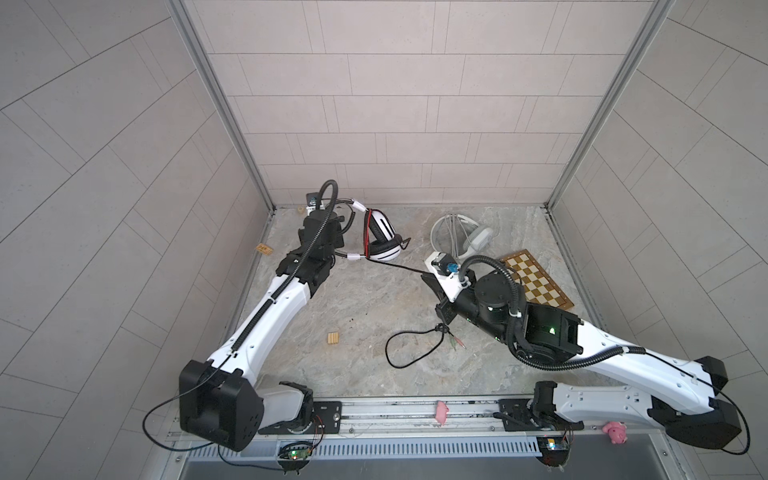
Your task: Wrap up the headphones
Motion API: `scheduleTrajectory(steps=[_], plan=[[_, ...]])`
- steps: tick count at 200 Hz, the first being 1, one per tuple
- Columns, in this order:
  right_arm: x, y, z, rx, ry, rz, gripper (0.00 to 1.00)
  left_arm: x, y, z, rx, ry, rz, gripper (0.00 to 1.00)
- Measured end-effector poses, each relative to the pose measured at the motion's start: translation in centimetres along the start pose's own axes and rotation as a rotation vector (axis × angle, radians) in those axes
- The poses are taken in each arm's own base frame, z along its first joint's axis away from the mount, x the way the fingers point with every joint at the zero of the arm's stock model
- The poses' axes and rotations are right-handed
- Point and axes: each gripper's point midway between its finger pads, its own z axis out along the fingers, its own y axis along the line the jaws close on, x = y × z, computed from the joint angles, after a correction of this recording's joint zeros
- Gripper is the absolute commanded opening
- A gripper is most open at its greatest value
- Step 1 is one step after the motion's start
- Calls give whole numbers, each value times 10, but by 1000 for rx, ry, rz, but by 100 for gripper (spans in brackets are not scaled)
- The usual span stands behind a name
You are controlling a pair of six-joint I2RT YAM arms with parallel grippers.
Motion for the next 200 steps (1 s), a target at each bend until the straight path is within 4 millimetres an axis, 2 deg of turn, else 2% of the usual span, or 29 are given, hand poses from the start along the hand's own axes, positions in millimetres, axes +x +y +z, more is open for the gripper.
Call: scheduleTrajectory(steps=[51, 76, 105, 137, 178, 200], plan=[[2, -15, -2, 32, 16, 5, 3, 3, -27, -9, 48, -8, 126, 0], [-8, -27, -3, 50, 6, 11, 3, 10, -50, -7, 112, 20, 167, 0], [-23, -53, 2, 82, -8, 49, 3, 18, -81, -15, 236, 38, 234, 0], [-29, -85, 21, 95, -1, 125, 3, 34, -114, -25, 424, 97, 278, 0], [-23, -82, 32, 69, 23, 135, 3, 48, -137, -31, 559, 149, 306, 0], [-23, -89, 32, 87, 19, 143, 3, 52, -147, -37, 632, 173, 308, 0]])
